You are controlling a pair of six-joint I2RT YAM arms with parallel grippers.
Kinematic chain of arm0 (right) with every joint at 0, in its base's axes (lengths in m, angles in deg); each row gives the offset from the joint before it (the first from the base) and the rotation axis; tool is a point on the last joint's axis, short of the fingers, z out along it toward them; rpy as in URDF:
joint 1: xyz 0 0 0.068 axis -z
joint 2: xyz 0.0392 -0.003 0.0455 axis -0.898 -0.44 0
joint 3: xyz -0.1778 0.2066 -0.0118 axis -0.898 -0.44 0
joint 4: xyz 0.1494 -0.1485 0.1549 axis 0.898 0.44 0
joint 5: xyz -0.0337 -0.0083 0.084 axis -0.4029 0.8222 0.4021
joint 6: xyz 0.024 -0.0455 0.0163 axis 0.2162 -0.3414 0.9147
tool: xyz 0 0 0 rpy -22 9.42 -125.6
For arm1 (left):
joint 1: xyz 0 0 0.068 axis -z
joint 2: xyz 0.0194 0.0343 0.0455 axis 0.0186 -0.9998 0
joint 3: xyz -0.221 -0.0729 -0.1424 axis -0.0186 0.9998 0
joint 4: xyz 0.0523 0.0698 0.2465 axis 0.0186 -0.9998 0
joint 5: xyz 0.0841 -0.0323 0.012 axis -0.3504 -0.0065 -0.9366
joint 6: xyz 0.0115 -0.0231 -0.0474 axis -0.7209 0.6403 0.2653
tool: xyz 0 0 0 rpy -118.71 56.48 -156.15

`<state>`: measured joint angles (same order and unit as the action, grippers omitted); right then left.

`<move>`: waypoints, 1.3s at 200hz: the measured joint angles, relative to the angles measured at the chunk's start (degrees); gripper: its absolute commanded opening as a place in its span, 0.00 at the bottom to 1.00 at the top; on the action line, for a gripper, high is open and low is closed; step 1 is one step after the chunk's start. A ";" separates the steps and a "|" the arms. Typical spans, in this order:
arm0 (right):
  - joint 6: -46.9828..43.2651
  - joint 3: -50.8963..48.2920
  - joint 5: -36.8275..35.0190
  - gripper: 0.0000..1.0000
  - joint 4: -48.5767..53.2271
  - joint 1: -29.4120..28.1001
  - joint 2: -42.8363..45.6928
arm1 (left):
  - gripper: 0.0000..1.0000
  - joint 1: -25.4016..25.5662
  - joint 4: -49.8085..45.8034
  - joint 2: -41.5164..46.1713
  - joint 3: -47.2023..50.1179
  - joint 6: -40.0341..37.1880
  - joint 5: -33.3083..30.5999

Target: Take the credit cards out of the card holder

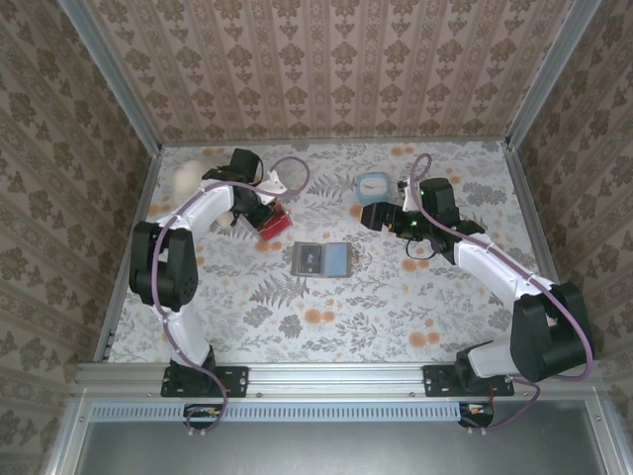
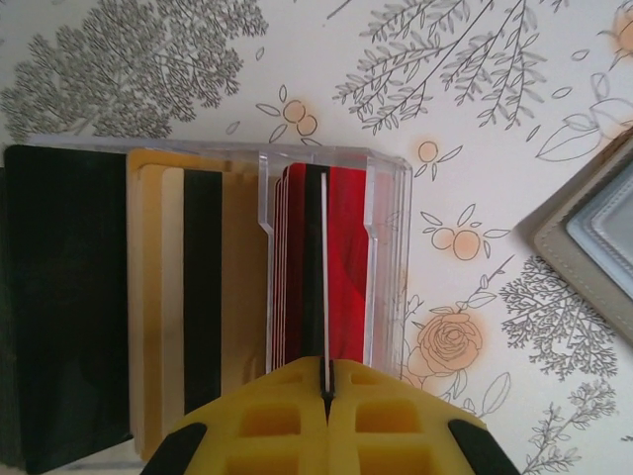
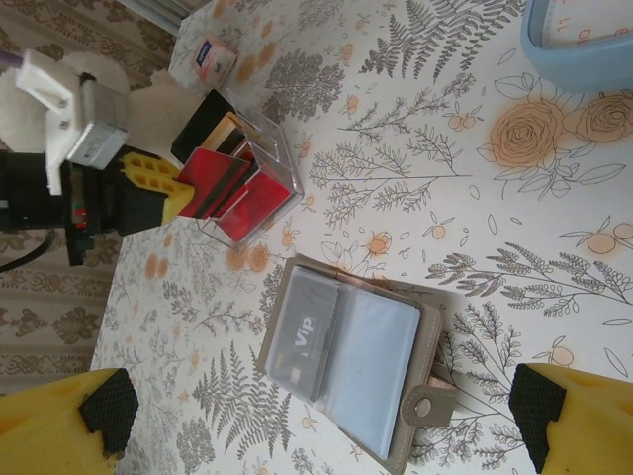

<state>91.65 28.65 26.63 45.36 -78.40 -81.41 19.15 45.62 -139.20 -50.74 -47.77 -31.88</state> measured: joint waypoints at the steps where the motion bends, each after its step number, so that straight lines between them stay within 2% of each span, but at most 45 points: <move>1: 0.00 0.00 0.00 1.00 0.00 0.00 0.00 | 0.00 -0.04 0.00 -0.07 0.00 0.00 0.00; 43: 0.00 0.00 -0.02 1.00 0.00 0.09 0.00 | 0.01 -0.15 -0.48 -1.77 -0.42 -0.35 0.87; 78: 0.00 0.00 0.00 0.99 0.00 0.11 -1.16 | 0.32 -0.20 -0.46 -2.36 -1.90 0.74 0.63; 139: 0.20 0.00 0.02 0.98 0.07 0.48 -2.23 | 0.55 -0.20 0.07 -1.92 -2.23 4.92 -1.73; 158: 0.20 0.00 0.20 0.96 0.09 0.48 -2.23 | 0.67 -0.20 0.68 0.11 -2.21 8.33 -2.80; 183: 0.20 0.20 0.09 0.94 1.05 -0.17 -2.23 | 0.77 -0.20 4.04 6.45 -0.28 15.52 -4.04; 209: 0.22 1.88 -2.25 0.87 4.22 -4.11 -2.62 | 0.88 -0.17 8.85 15.56 5.84 23.52 -4.81; 216: 0.28 2.82 -2.97 0.84 5.07 -5.92 -3.15 | 0.96 -0.20 9.92 17.73 7.72 25.53 -5.11; 222: 0.48 3.54 -3.48 0.80 5.46 -7.45 -3.74 | 1.00 -0.17 10.88 19.50 9.51 27.54 -5.38; 242: 1.40 5.75 -4.42 0.69 6.21 -12.28 -6.62 | 1.00 -0.02 12.96 23.74 14.73 32.39 -6.21; 260: 2.40 7.87 -5.86 0.65 6.73 -16.24 -10.91 | 1.00 0.66 14.34 26.75 19.52 36.65 -7.21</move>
<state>94.05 36.52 20.77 52.10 -94.64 -92.32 19.81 59.96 -112.45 -31.23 -11.12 -39.09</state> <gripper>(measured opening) 0.671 0.999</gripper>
